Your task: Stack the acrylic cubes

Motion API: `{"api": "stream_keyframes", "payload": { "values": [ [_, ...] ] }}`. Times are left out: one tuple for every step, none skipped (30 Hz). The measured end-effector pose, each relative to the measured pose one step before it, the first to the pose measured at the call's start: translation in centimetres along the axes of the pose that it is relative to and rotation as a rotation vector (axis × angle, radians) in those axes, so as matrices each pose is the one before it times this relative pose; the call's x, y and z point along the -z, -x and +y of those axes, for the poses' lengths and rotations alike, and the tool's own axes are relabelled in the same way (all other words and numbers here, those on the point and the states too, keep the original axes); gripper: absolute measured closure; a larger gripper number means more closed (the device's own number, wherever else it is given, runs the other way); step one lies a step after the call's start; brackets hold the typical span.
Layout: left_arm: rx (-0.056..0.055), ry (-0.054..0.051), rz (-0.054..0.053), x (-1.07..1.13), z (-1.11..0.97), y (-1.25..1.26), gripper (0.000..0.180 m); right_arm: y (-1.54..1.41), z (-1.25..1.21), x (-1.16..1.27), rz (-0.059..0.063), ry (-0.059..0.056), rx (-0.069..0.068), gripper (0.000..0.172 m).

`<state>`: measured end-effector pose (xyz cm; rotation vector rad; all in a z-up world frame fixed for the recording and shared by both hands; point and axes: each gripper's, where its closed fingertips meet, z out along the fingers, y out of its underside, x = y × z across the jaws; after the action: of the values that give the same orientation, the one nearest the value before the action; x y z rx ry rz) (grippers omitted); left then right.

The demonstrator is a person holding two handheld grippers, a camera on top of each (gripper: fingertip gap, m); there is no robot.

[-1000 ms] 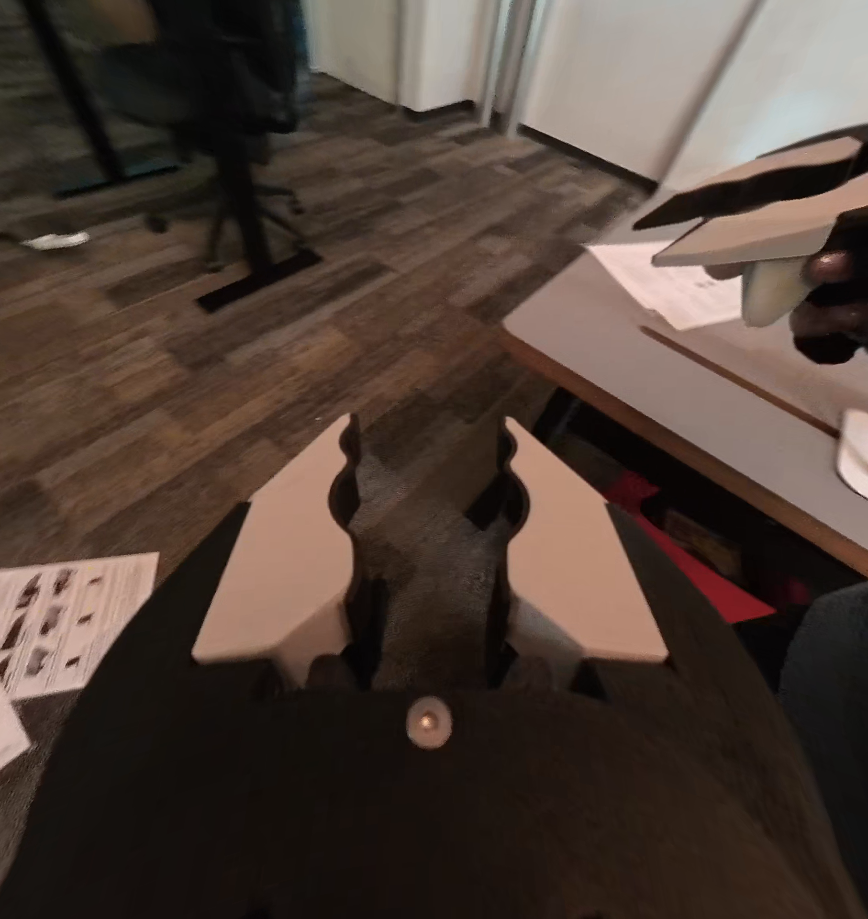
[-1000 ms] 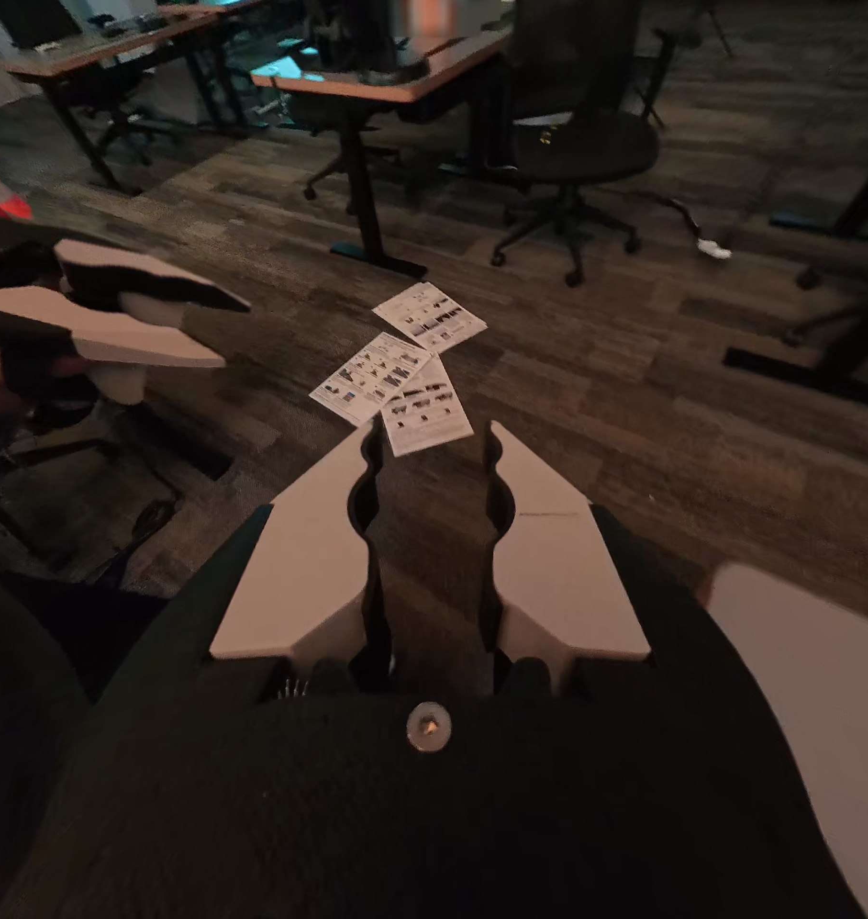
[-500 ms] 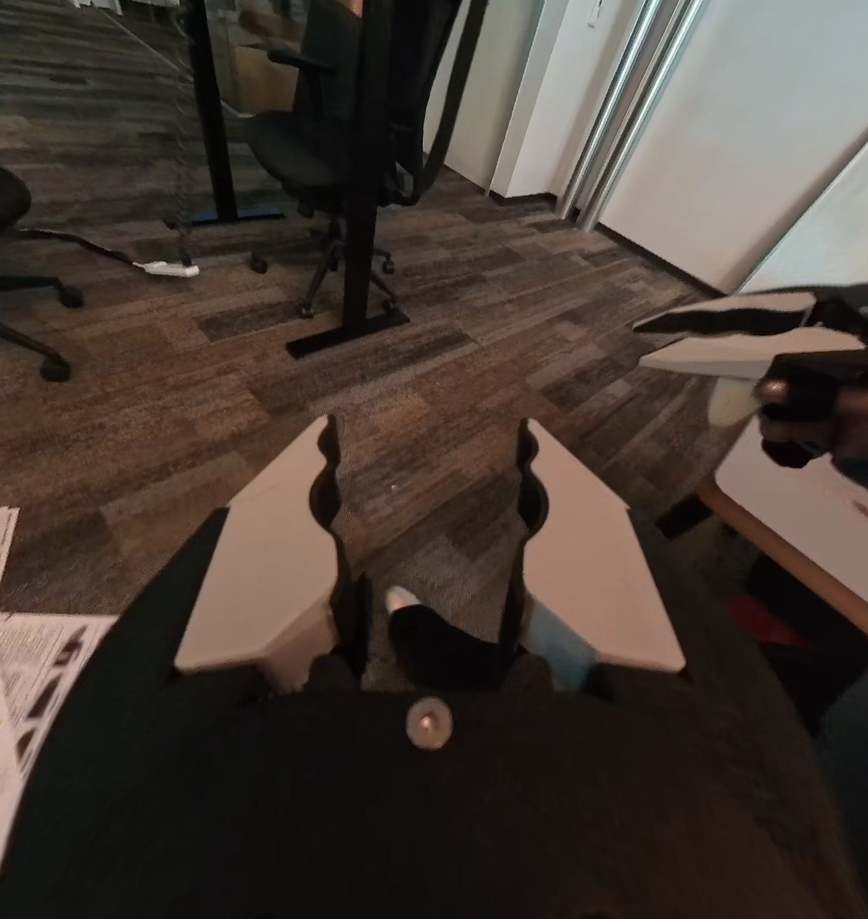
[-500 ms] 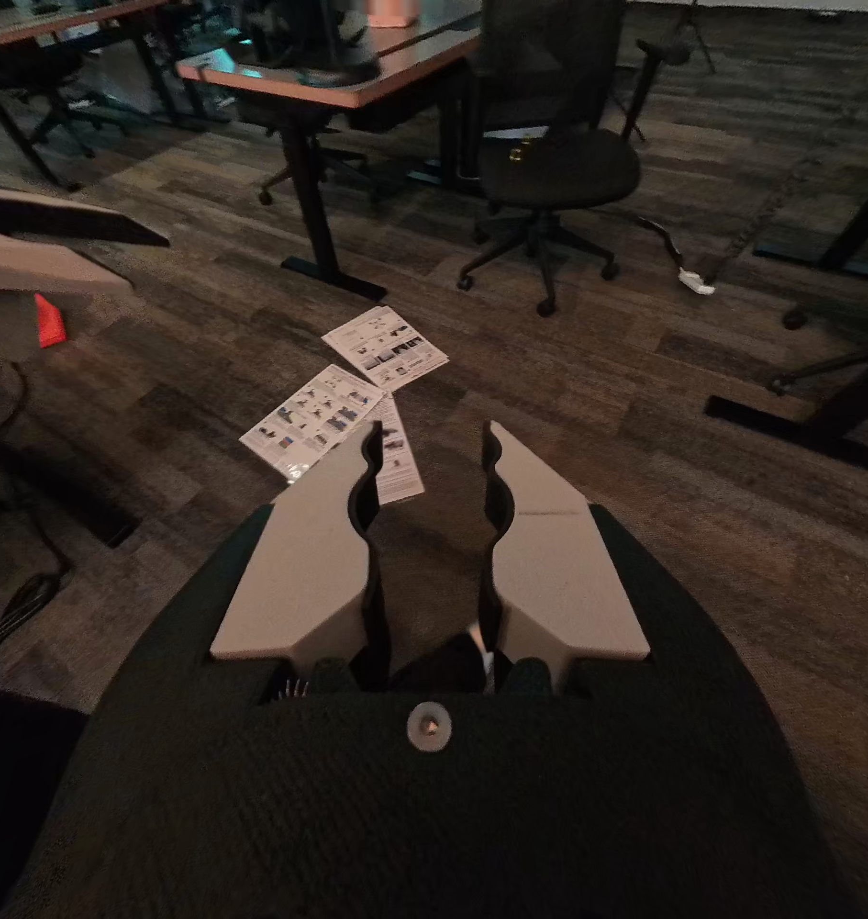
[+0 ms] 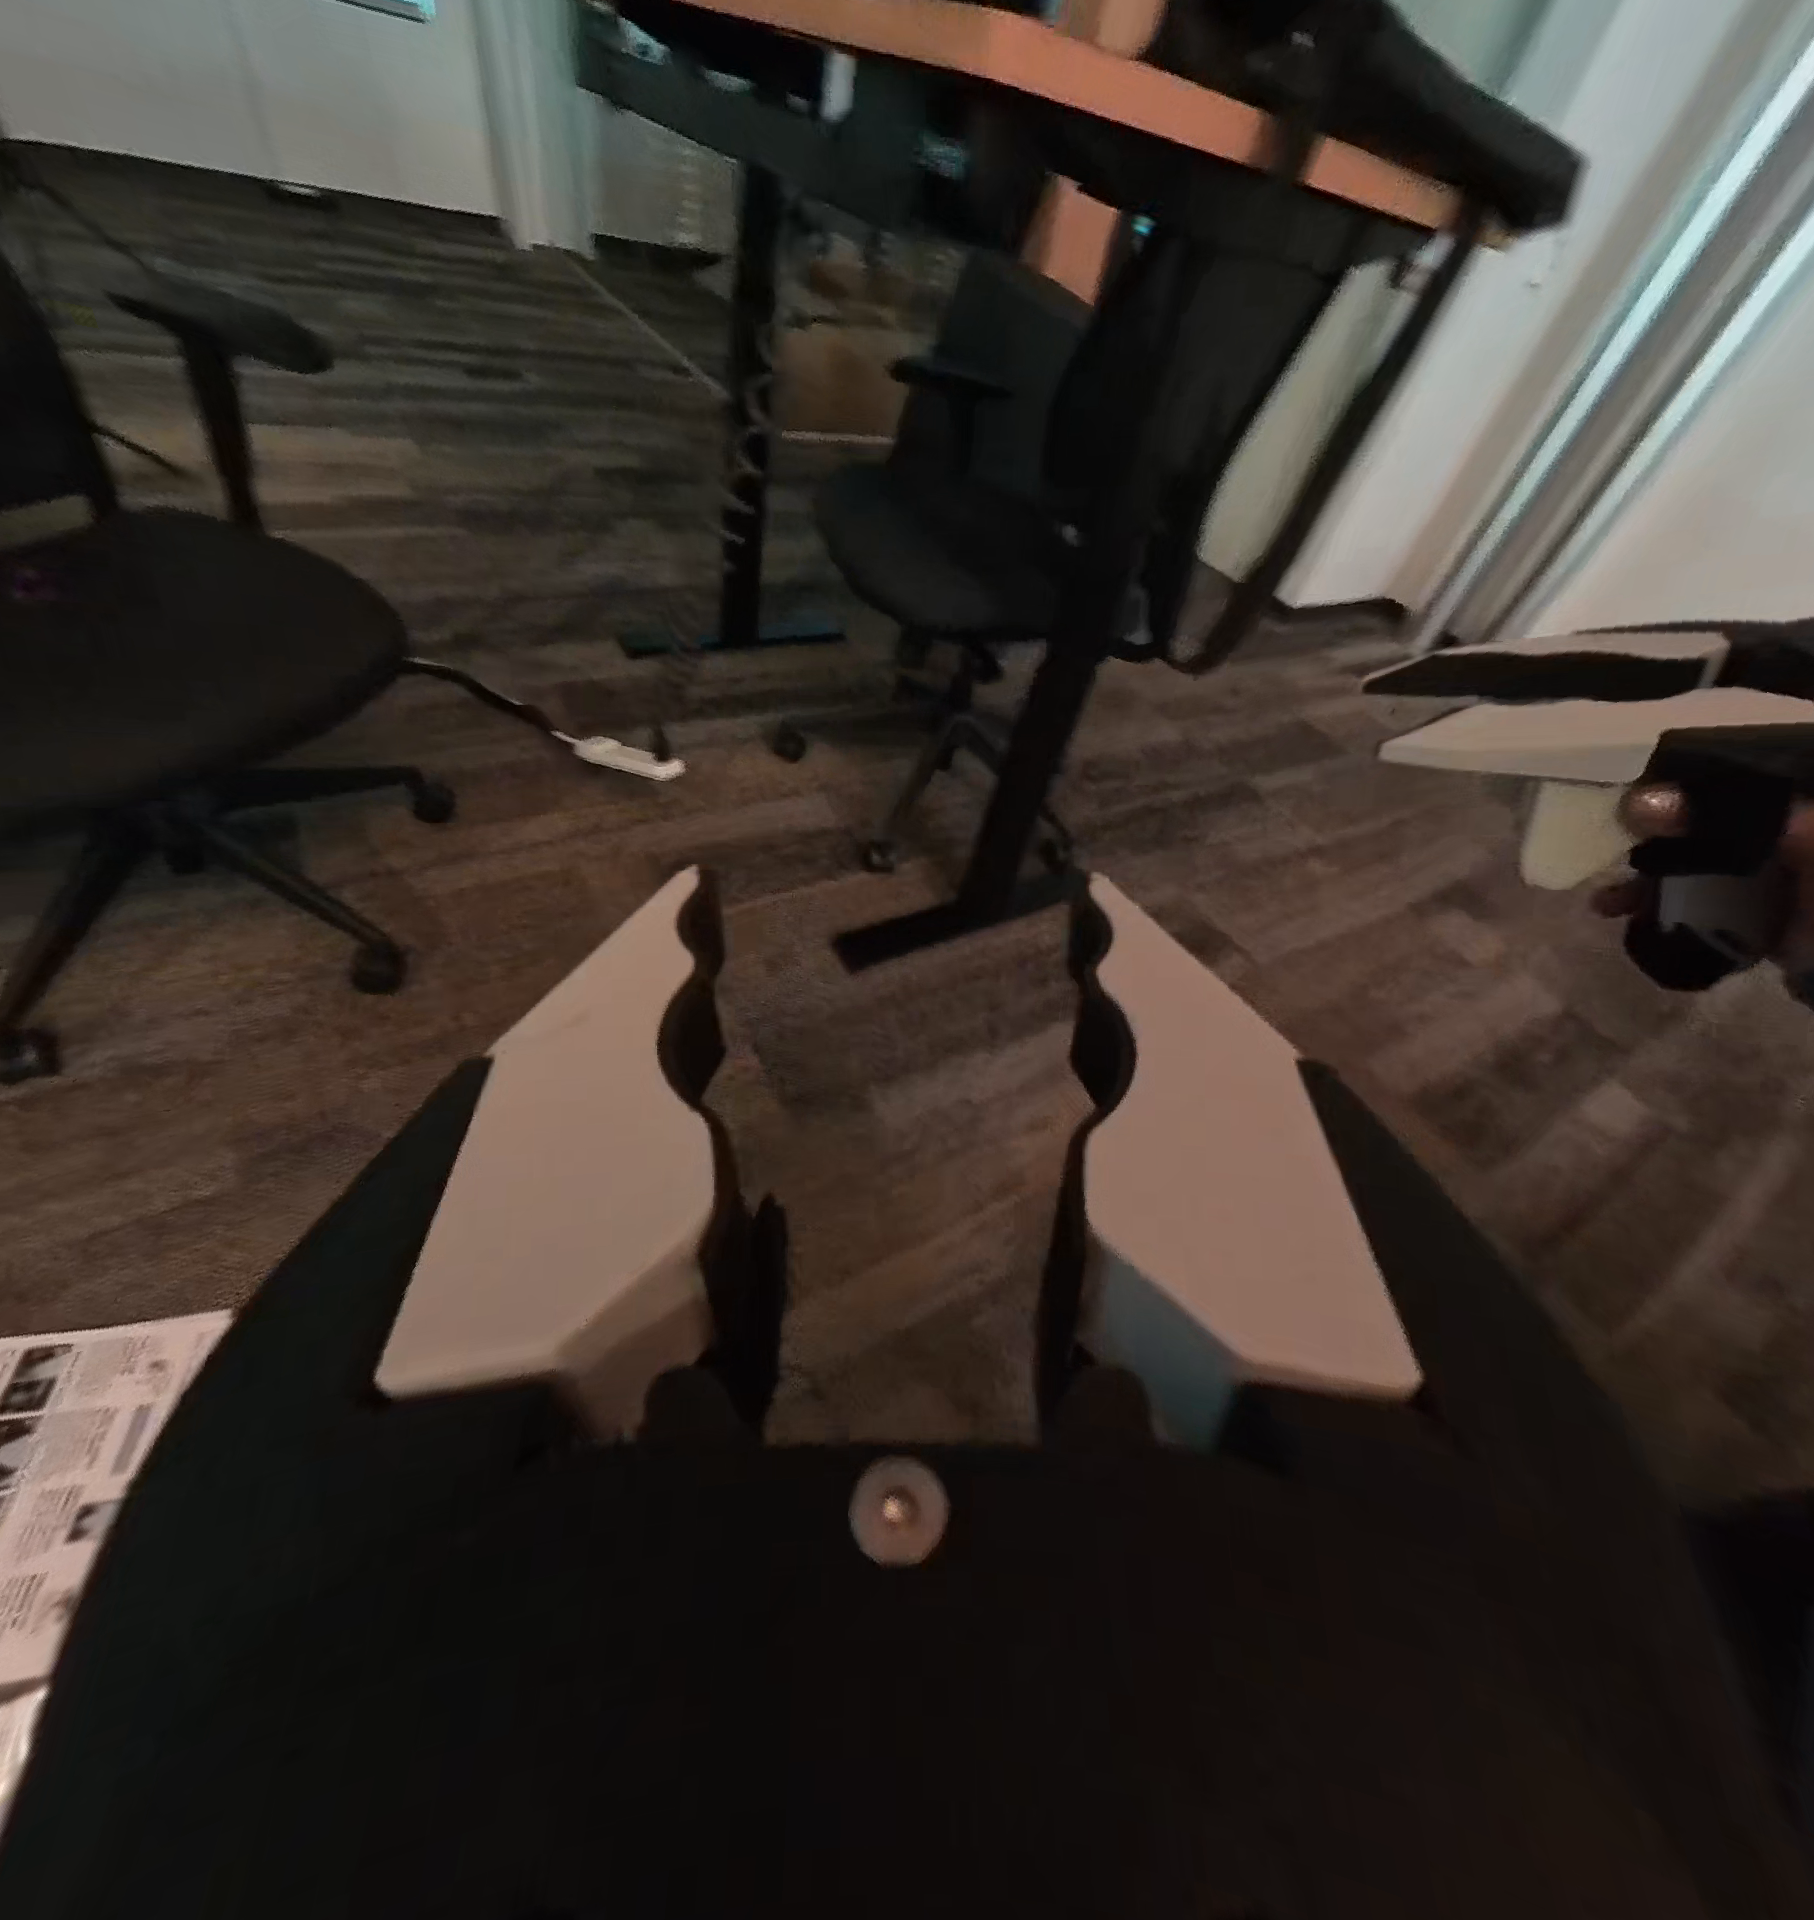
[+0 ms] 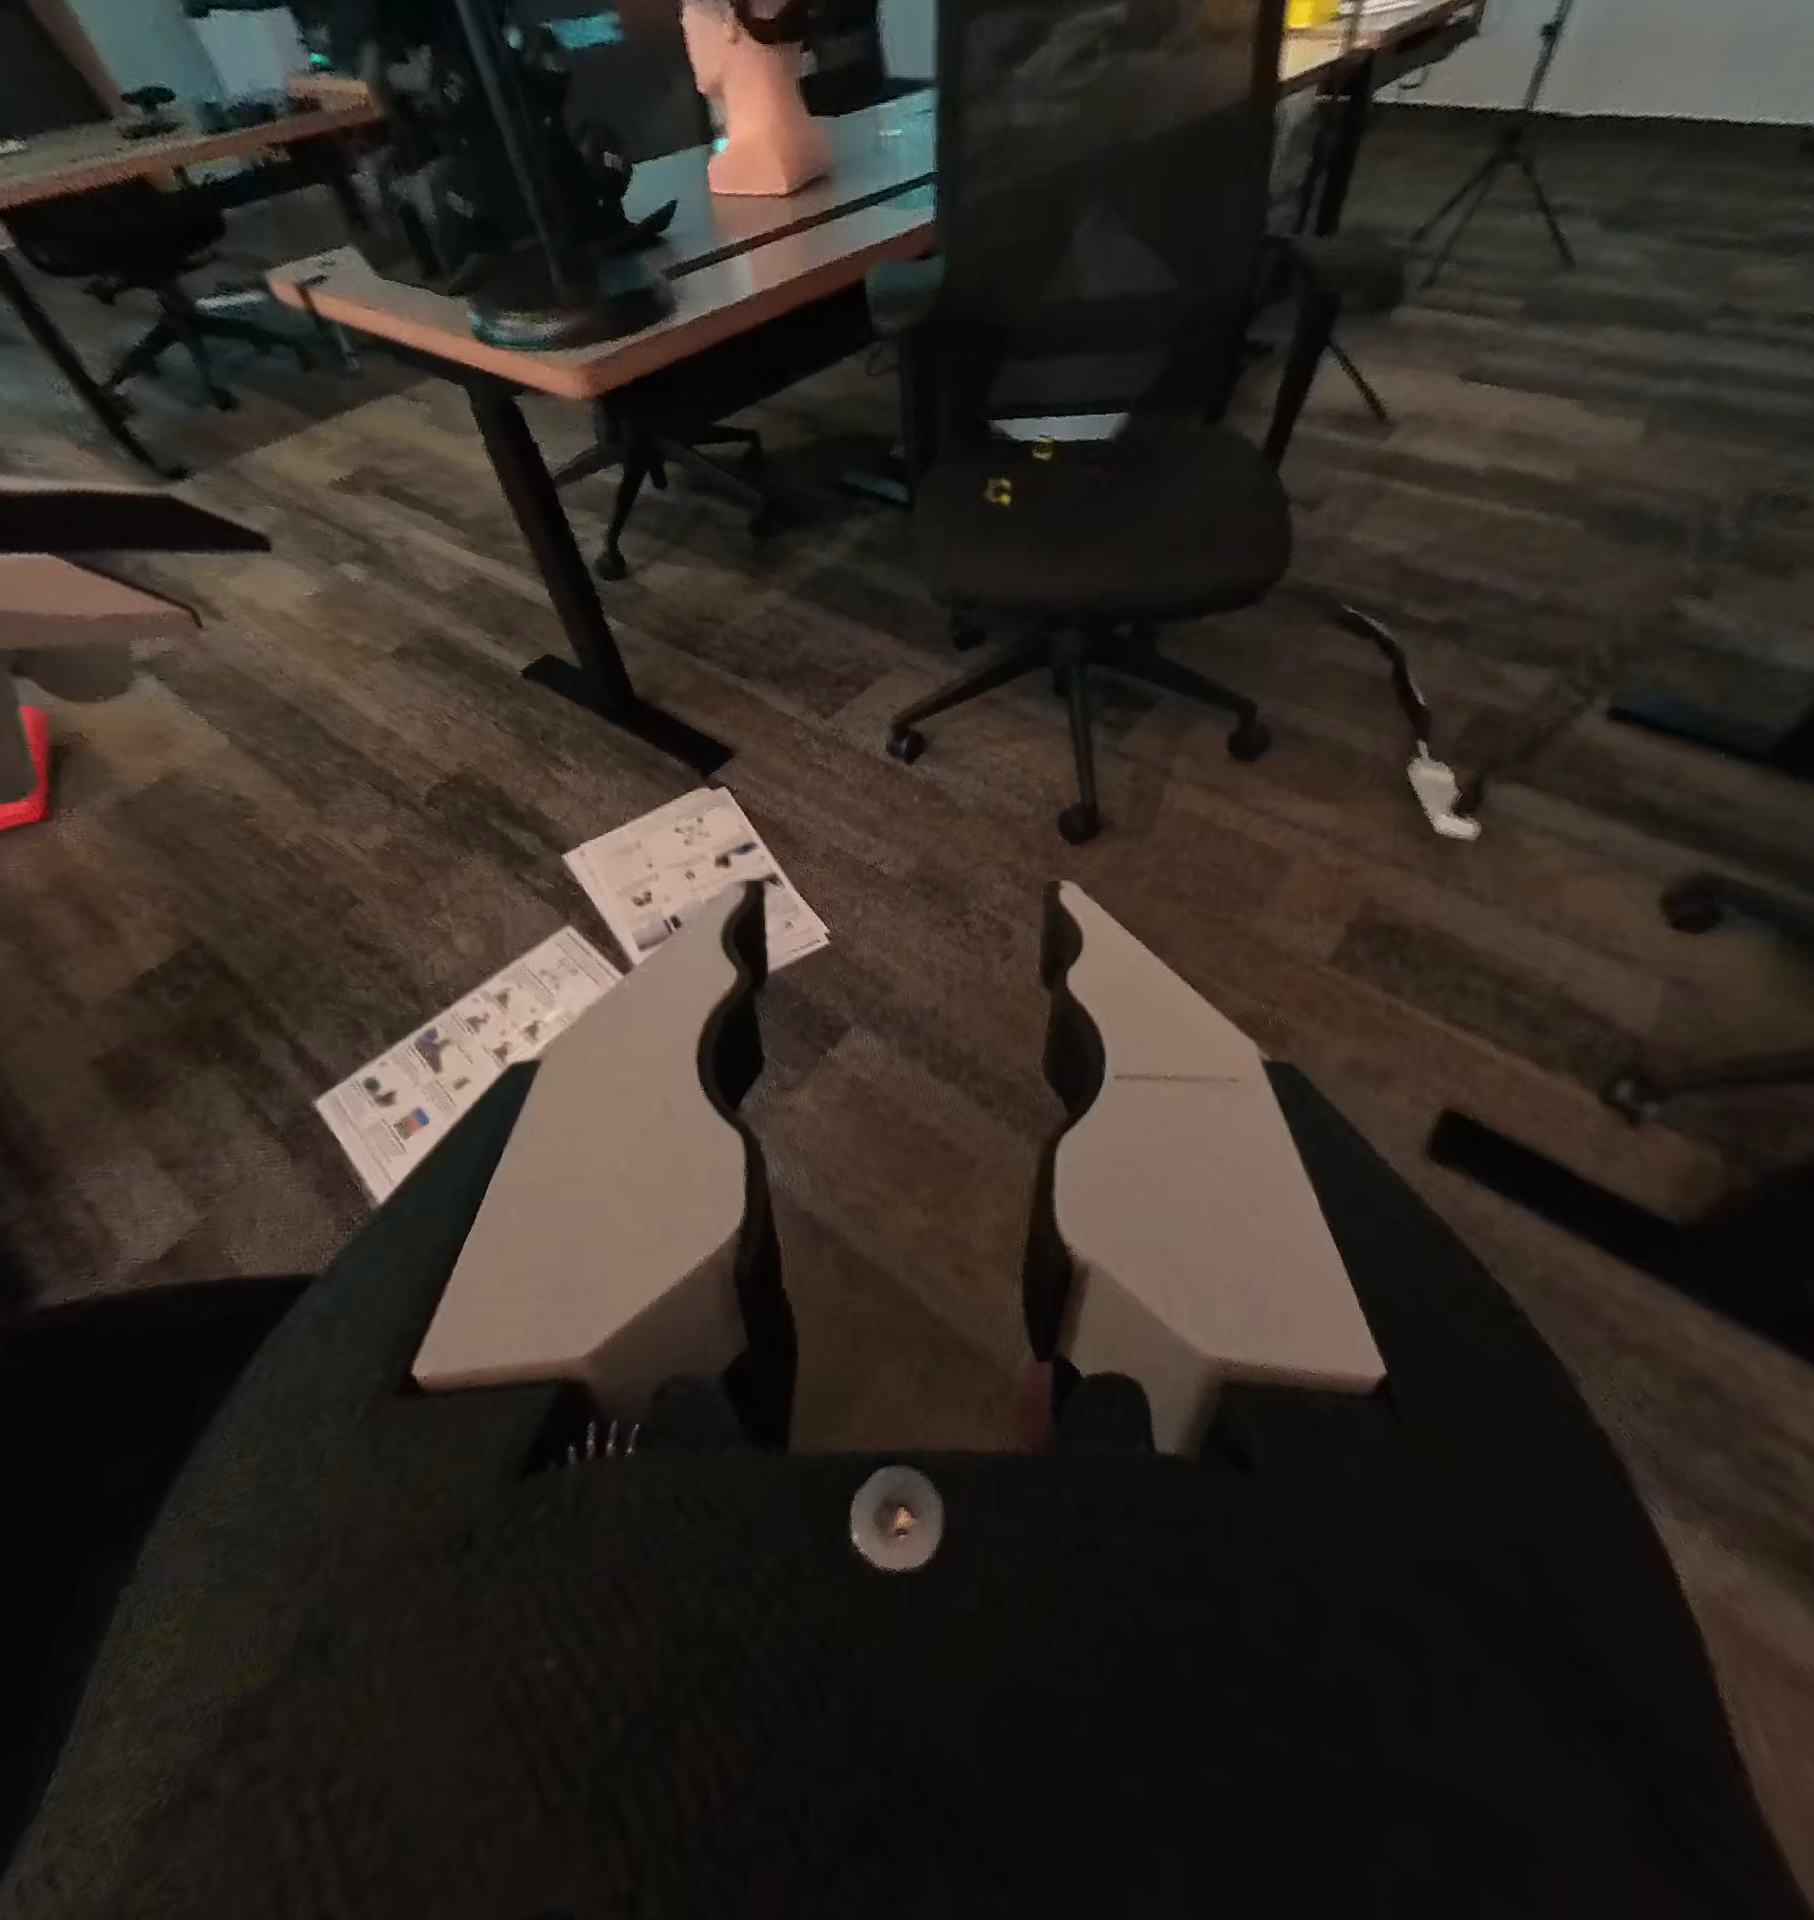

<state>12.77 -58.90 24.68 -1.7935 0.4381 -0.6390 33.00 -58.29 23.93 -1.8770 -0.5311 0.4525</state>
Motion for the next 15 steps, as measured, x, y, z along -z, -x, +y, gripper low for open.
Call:
{"api": "stream_keyframes", "payload": {
  "values": [
    [0.0180,-0.0053,-0.0338,-0.886,-0.445,2.316,0.115,-0.839,-1.207,-2.789,-0.0321,-0.0084,0.0061,0.120],
    [0.0123,-0.0031,-0.0400,-0.830,-0.324,2.493,0.116,-0.893,-1.227,-2.888,-0.0264,-0.0116,0.0116,0.119],
    [0.0075,0.0001,-0.0426,-0.855,-0.262,2.616,0.117,-0.926,-1.201,-2.970,-0.0219,-0.0121,0.0152,0.119],
    [0.0073,-0.0002,-0.0446,-0.924,-0.282,2.722,0.118,-0.916,-1.152,-3.025,-0.0192,-0.0130,0.0160,0.119],
    [0.0068,-0.0052,-0.0415,-1.065,-0.360,2.734,0.118,-0.949,-1.045,-3.058,-0.0164,-0.0132,0.0151,0.119],
    [0.0064,-0.0073,-0.0374,-1.265,-0.434,2.732,0.119,-0.972,-0.852,-3.075,-0.0135,-0.0100,0.0124,0.120],
    [0.0061,-0.0063,-0.0360,-1.478,-0.464,2.724,0.119,-0.942,-0.665,-3.067,-0.0140,-0.0051,0.0078,0.120],
    [0.0054,-0.0046,-0.0339,-1.698,-0.511,2.666,0.119,-0.891,-0.524,-3.016,-0.0178,-0.0014,0.0051,0.120],
    [0.0071,-0.0021,-0.0323,-1.885,-0.543,2.558,0.120,-0.913,-0.424,-2.928,-0.0177,0.0044,0.0039,0.120],
    [0.0142,0.0024,-0.0317,-2.028,-0.613,2.424,0.120,-0.958,-0.356,-2.790,-0.0151,0.0142,-0.0003,0.120],
    [0.0207,0.0066,-0.0243,-2.148,-0.773,2.096,0.120,-0.935,-0.408,-2.597,-0.0157,0.0233,-0.0076,0.120],
    [0.0236,0.0063,-0.0143,-2.218,-1.017,1.699,0.120,-0.869,-0.630,-2.353,-0.0183,0.0274,-0.0101,0.121],
    [0.0231,0.0017,0.0007,-2.220,-1.321,1.235,0.120,-0.866,-0.960,-2.093,-0.0180,0.0236,-0.0021,0.122],
    [0.0106,-0.0059,0.0157,-2.208,-1.540,0.801,0.120,-0.920,-1.276,-1.861,-0.0148,0.0123,0.0147,0.122],
    [-0.0060,-0.0076,0.0127,-2.218,-1.496,0.706,0.120,-1.131,-1.375,-1.709,-0.0060,0.0008,0.0320,0.123]
  ]
}}
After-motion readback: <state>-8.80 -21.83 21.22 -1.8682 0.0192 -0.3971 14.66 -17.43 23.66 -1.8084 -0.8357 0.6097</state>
